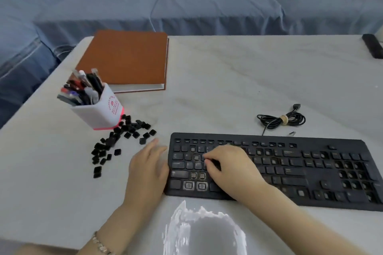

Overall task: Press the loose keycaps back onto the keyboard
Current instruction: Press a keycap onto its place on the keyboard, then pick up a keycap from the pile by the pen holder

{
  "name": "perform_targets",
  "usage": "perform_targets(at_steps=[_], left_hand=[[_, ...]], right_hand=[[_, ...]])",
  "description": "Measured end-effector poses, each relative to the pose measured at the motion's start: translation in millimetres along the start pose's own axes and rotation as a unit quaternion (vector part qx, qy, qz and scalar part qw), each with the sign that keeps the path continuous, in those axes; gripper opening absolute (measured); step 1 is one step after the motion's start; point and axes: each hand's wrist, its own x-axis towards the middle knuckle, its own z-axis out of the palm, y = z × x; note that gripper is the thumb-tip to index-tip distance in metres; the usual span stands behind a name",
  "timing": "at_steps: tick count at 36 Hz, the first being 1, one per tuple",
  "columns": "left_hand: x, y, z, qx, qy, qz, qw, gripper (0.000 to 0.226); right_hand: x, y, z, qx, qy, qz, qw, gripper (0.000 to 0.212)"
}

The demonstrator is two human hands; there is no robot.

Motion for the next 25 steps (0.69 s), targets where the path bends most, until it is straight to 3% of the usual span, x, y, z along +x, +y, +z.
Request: perform_targets(at_steps=[3, 8, 13, 21, 25], left_hand=[[3, -34, -25, 0.066, 0.025, -0.033, 0.997, 0.042], [9, -72, -41, 0.117, 0.028, -0.088, 0.989, 0.026], [16, -90, -38, 0.123, 0.044, -0.02, 0.991, 0.013], [18, -79, -50, 0.006, 0.017, -0.079, 0.997, 0.02], [17, -64, -65, -0.195, 0.04, -0.18, 0.963, 0.018]], right_hand=[[19, -24, 14, -0.005, -0.026, -0.023, 0.999, 0.031], [43, -50, 34, 0.011, -0.048, -0.026, 0.998, 0.029], [69, -65, 43, 0.031, -0.063, -0.043, 0.997, 0.032], [106, -88, 58, 0.02, -0.086, -0.074, 0.993, 0.035], [123, -93, 66, -0.012, -0.111, -0.09, 0.99, 0.036]])
